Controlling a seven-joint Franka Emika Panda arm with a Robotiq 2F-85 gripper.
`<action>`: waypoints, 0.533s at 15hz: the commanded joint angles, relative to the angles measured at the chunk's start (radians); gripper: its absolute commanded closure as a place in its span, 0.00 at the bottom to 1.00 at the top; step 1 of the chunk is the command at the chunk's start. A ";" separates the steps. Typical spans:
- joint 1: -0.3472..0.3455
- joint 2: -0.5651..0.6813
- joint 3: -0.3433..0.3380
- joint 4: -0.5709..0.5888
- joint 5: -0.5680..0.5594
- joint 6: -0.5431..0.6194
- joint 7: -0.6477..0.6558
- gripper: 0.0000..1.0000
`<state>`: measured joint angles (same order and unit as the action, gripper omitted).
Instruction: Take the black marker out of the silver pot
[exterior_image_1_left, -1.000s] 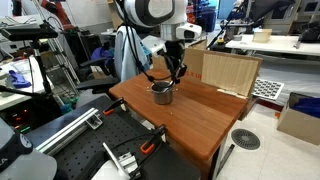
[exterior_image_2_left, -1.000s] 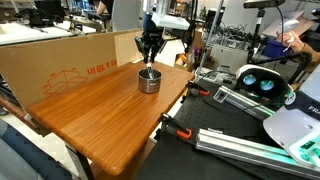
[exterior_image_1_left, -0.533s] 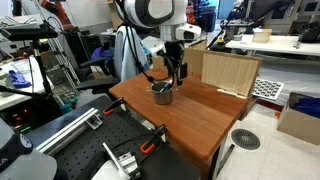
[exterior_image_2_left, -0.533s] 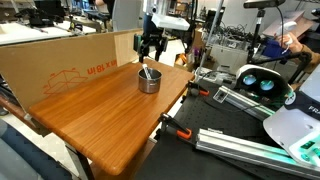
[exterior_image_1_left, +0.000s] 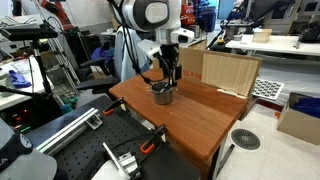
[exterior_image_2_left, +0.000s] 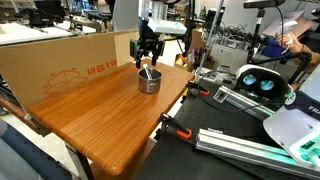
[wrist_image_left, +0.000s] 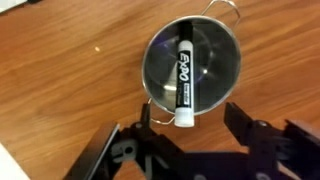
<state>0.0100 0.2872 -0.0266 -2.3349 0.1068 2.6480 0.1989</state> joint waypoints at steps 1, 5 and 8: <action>0.013 0.011 -0.008 0.015 -0.019 -0.004 0.014 0.51; 0.012 0.007 -0.011 0.012 -0.018 0.000 0.014 0.80; 0.011 0.007 -0.014 0.012 -0.018 0.000 0.014 1.00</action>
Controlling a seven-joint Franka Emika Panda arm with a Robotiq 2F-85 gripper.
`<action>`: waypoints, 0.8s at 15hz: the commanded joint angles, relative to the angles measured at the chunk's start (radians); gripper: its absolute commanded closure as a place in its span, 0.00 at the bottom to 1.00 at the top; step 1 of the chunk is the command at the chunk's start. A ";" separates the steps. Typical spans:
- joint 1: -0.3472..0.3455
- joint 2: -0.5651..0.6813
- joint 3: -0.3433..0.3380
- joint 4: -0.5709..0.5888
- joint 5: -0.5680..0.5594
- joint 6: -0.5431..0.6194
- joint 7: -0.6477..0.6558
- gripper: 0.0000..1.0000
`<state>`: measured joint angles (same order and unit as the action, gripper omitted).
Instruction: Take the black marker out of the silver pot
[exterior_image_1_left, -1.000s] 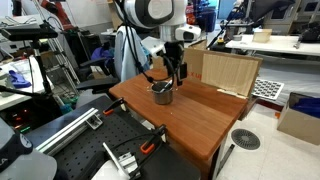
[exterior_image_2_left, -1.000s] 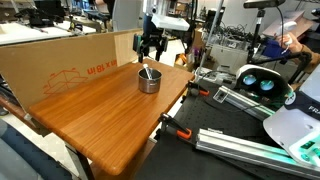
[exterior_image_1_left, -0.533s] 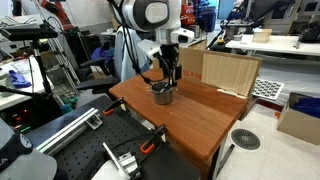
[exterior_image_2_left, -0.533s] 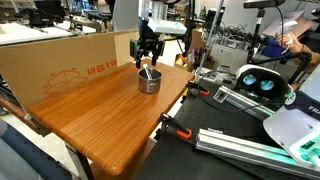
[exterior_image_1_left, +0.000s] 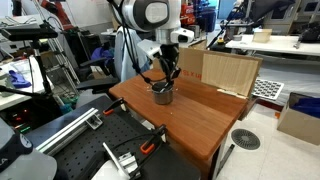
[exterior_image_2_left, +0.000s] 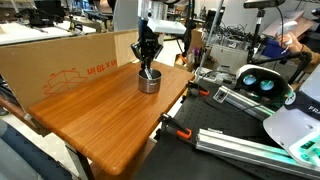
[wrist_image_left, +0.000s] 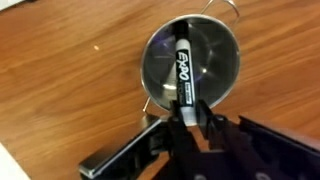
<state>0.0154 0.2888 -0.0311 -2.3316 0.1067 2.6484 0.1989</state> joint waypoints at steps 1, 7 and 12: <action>0.006 0.006 -0.010 0.009 -0.019 0.000 0.015 0.95; 0.026 -0.020 -0.041 0.030 -0.099 -0.012 0.053 0.95; 0.017 -0.065 -0.055 0.081 -0.172 -0.025 0.089 0.95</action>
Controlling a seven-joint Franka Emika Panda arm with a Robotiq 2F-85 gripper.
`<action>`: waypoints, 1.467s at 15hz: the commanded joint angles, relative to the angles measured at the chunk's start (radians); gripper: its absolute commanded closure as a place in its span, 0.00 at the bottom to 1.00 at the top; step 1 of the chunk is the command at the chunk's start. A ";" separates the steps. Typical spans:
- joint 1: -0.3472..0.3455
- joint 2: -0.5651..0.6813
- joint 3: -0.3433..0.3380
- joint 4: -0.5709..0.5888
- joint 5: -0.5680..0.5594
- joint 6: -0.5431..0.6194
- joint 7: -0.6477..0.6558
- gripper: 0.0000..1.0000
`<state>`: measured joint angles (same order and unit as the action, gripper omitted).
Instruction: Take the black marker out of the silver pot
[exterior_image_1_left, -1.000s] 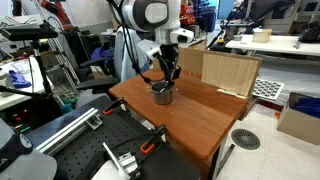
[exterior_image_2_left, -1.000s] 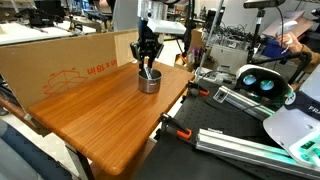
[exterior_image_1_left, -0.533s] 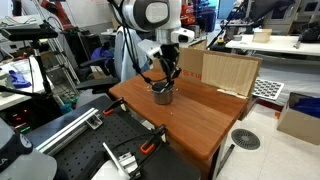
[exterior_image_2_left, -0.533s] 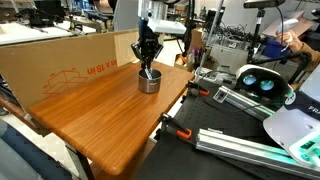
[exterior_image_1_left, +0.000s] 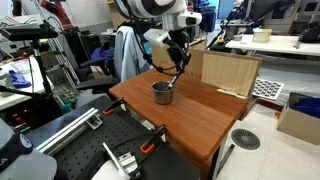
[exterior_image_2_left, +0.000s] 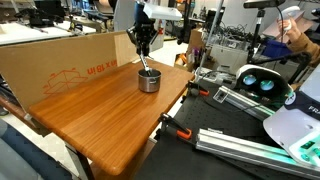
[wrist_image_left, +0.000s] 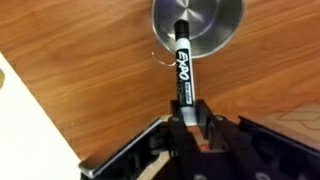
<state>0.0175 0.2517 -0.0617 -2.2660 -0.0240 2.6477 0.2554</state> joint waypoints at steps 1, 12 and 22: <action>0.012 -0.040 -0.027 0.021 -0.049 -0.025 0.039 0.95; -0.110 -0.050 -0.083 -0.005 0.009 -0.047 -0.040 0.95; -0.156 0.119 -0.074 -0.004 0.076 0.057 -0.141 0.95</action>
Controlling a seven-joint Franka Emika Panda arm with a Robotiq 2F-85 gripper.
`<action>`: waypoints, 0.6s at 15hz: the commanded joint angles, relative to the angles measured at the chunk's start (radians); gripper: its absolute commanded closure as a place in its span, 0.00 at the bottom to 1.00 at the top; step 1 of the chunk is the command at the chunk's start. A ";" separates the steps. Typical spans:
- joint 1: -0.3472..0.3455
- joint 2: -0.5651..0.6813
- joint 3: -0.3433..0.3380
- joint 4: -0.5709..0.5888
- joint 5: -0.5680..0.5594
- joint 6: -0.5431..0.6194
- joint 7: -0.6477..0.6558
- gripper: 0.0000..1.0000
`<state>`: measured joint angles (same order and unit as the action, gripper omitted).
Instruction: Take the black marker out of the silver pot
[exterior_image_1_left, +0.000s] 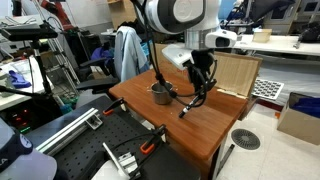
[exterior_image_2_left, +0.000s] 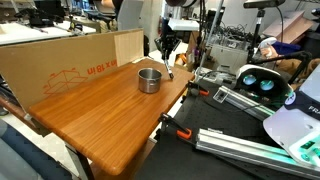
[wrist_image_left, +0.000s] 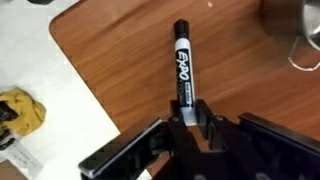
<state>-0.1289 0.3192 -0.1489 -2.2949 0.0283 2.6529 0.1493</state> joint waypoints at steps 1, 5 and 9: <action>-0.019 0.074 0.022 0.034 0.038 0.064 -0.050 0.95; -0.040 0.138 0.035 0.065 0.066 0.080 -0.086 0.95; -0.065 0.194 0.050 0.093 0.075 0.077 -0.129 0.95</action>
<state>-0.1595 0.4700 -0.1306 -2.2292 0.0737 2.7095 0.0798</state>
